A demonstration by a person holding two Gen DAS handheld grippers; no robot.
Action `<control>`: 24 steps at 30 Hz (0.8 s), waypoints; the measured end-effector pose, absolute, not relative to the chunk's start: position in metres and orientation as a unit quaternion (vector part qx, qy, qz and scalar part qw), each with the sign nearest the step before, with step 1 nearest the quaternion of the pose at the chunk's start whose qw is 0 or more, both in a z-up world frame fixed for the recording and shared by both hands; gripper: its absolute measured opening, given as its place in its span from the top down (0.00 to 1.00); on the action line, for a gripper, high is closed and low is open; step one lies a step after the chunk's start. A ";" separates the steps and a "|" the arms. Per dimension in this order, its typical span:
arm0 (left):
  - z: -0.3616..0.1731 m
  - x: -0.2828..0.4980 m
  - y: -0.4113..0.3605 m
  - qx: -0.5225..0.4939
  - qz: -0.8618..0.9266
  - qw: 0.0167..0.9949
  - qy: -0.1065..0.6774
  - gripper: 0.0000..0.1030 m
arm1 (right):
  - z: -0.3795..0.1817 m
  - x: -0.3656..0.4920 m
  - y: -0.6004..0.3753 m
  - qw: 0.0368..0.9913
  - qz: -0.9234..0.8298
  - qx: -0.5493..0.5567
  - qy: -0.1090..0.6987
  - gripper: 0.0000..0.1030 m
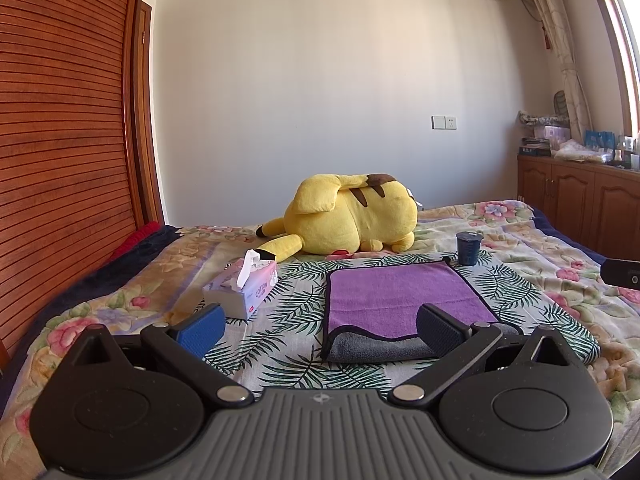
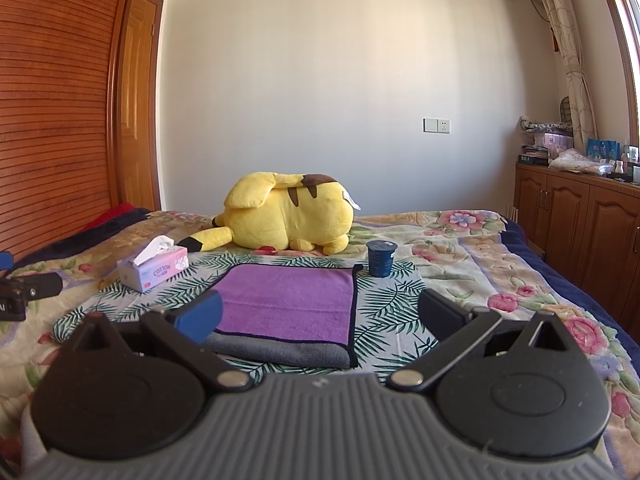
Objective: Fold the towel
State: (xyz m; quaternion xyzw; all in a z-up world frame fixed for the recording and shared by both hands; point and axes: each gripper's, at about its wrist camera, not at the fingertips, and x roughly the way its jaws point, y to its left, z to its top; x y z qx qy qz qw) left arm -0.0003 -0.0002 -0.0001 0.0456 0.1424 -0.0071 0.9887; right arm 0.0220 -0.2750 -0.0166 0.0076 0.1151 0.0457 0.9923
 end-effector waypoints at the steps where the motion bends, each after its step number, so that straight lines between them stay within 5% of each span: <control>1: 0.000 0.000 0.000 0.046 -0.007 0.989 0.142 0.16 | -0.017 0.022 -0.275 0.992 0.046 0.008 0.115 0.00; 24: 0.000 0.000 0.000 0.046 -0.007 0.989 0.142 0.16 | -0.017 0.022 -0.274 0.992 0.045 0.007 0.115 0.00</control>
